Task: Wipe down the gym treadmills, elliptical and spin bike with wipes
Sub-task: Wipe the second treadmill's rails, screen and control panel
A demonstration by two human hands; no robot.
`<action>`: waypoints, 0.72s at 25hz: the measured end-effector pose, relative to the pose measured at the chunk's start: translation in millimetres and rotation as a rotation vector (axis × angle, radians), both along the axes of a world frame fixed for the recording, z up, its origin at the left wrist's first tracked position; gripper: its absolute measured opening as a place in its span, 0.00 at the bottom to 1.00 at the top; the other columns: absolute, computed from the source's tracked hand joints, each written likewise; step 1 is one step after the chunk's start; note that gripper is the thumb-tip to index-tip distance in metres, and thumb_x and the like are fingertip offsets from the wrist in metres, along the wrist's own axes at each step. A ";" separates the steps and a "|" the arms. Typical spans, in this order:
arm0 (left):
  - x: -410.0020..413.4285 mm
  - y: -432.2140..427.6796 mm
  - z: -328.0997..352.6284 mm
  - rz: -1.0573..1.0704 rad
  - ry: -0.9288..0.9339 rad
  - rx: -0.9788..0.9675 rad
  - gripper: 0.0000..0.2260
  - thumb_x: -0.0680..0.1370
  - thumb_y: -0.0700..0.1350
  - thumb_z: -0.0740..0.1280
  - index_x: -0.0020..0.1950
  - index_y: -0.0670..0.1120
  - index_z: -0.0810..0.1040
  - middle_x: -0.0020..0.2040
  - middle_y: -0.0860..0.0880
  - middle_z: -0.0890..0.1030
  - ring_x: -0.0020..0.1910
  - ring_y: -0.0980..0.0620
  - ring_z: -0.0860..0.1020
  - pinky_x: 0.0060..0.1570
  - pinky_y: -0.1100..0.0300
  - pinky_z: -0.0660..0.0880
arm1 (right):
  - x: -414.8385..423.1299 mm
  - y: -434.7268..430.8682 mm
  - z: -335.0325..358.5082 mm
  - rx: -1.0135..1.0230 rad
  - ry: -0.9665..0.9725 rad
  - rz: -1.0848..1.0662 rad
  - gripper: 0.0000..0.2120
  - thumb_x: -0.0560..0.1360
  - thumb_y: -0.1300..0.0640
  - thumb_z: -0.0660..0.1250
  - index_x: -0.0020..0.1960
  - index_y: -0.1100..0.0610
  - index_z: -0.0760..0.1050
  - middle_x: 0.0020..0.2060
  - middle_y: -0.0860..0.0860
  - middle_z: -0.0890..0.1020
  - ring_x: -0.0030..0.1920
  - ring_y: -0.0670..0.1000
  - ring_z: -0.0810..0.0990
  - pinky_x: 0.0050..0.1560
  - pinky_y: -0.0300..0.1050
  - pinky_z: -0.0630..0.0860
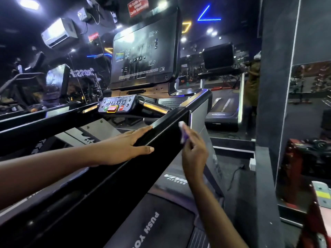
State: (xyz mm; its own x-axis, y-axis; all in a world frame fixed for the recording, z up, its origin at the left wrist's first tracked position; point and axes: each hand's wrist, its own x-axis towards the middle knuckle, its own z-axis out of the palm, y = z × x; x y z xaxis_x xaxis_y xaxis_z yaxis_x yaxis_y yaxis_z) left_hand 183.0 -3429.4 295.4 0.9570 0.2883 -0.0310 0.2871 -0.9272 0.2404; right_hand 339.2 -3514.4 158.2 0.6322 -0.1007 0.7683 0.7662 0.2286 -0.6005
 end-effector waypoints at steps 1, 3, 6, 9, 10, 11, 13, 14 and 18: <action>-0.5 1.2 0.5 -0.006 0.009 -0.004 0.32 0.77 0.61 0.59 0.76 0.63 0.46 0.78 0.55 0.55 0.75 0.53 0.57 0.70 0.59 0.55 | 15.2 1.3 -0.8 0.006 0.096 -0.056 0.22 0.71 0.74 0.60 0.60 0.58 0.77 0.55 0.49 0.80 0.56 0.47 0.78 0.61 0.40 0.72; 1.2 3.2 -0.8 -0.011 0.011 -0.012 0.32 0.77 0.61 0.59 0.76 0.63 0.46 0.77 0.53 0.56 0.75 0.52 0.58 0.70 0.58 0.56 | 36.6 7.1 -7.2 -0.071 0.202 -0.084 0.25 0.69 0.78 0.59 0.60 0.60 0.77 0.55 0.54 0.80 0.56 0.50 0.78 0.62 0.42 0.72; 4.4 6.9 0.3 -0.029 0.020 -0.042 0.33 0.77 0.61 0.60 0.77 0.61 0.45 0.78 0.53 0.54 0.76 0.53 0.56 0.72 0.57 0.54 | 18.4 18.4 -20.3 -0.095 0.216 -0.120 0.23 0.70 0.78 0.57 0.61 0.63 0.76 0.55 0.57 0.80 0.54 0.53 0.79 0.60 0.29 0.69; 0.3 4.2 2.1 -0.030 0.015 -0.060 0.34 0.77 0.61 0.60 0.77 0.61 0.45 0.78 0.52 0.54 0.75 0.51 0.57 0.72 0.55 0.56 | -8.6 17.4 -22.7 -0.022 0.241 -0.118 0.22 0.71 0.76 0.57 0.60 0.64 0.77 0.53 0.51 0.79 0.54 0.47 0.78 0.59 0.24 0.66; -1.4 1.3 2.2 -0.034 -0.004 -0.069 0.33 0.78 0.60 0.61 0.77 0.62 0.46 0.77 0.51 0.57 0.73 0.50 0.61 0.70 0.56 0.59 | -19.4 17.2 -22.7 -0.005 0.264 -0.111 0.23 0.70 0.77 0.57 0.60 0.63 0.77 0.52 0.49 0.79 0.54 0.45 0.77 0.59 0.24 0.66; -3.9 -2.1 2.9 -0.045 -0.029 -0.075 0.31 0.79 0.58 0.61 0.77 0.62 0.47 0.75 0.51 0.61 0.69 0.51 0.65 0.66 0.59 0.61 | -31.8 17.3 -21.8 0.006 0.278 -0.108 0.24 0.69 0.78 0.57 0.59 0.62 0.78 0.52 0.49 0.79 0.54 0.43 0.77 0.59 0.24 0.66; -11.9 -8.0 4.7 -0.070 -0.061 -0.065 0.31 0.79 0.55 0.62 0.76 0.62 0.48 0.71 0.51 0.65 0.62 0.54 0.68 0.60 0.62 0.63 | -61.0 15.6 -20.6 0.003 0.272 -0.083 0.26 0.68 0.79 0.57 0.60 0.61 0.78 0.53 0.50 0.80 0.55 0.42 0.76 0.60 0.28 0.68; -16.3 -9.2 5.2 -0.072 -0.060 -0.049 0.31 0.79 0.55 0.62 0.77 0.61 0.47 0.72 0.51 0.64 0.64 0.53 0.67 0.62 0.61 0.63 | -73.9 13.5 -21.7 -0.005 0.261 -0.066 0.26 0.68 0.78 0.57 0.60 0.60 0.77 0.54 0.51 0.80 0.55 0.43 0.77 0.60 0.28 0.68; -40.0 -9.0 10.5 -0.050 0.004 0.009 0.35 0.78 0.58 0.62 0.77 0.61 0.42 0.78 0.48 0.56 0.75 0.48 0.58 0.70 0.55 0.57 | -93.0 -4.6 -4.7 -0.036 0.086 -0.028 0.23 0.68 0.76 0.57 0.58 0.62 0.79 0.53 0.51 0.81 0.55 0.40 0.76 0.59 0.28 0.68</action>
